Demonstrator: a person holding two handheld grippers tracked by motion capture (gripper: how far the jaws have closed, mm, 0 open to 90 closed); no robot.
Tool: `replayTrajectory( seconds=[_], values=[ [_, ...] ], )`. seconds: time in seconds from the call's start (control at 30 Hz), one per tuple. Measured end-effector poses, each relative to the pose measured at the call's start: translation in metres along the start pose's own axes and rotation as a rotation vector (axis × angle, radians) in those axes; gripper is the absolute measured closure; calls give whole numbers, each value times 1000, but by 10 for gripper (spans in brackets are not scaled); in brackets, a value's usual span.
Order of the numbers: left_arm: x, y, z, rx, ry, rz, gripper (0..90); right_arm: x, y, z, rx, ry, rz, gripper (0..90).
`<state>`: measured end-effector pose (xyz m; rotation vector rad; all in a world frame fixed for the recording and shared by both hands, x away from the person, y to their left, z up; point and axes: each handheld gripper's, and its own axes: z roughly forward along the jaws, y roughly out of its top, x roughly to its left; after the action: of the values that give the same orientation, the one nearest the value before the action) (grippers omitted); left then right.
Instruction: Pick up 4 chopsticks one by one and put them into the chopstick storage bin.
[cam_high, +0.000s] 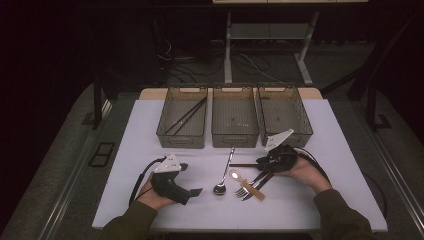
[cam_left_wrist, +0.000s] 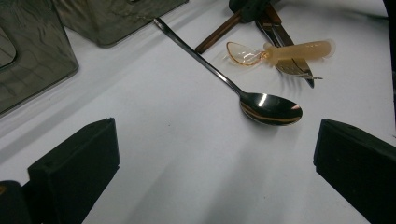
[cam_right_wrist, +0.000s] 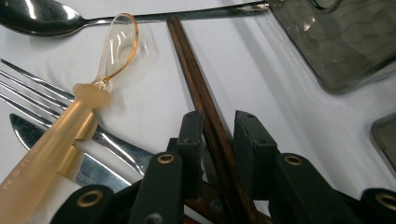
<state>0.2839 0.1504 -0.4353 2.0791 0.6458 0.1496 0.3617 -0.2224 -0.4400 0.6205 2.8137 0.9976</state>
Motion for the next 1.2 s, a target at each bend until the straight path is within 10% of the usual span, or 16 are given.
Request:
replayTrajectory(
  seconds=[0.6,0.8,1.2],
  values=[
    [0,0,0,-2,-1,-3,0,-2,0,-1,-2,-32,49,797],
    [0,0,0,0,-1,0,0,-2,0,-3,-33,-50,72,633],
    [0,0,-1,-3,-1,-1,0,0,-17,-49,-99,-79,135,608]
  ],
)
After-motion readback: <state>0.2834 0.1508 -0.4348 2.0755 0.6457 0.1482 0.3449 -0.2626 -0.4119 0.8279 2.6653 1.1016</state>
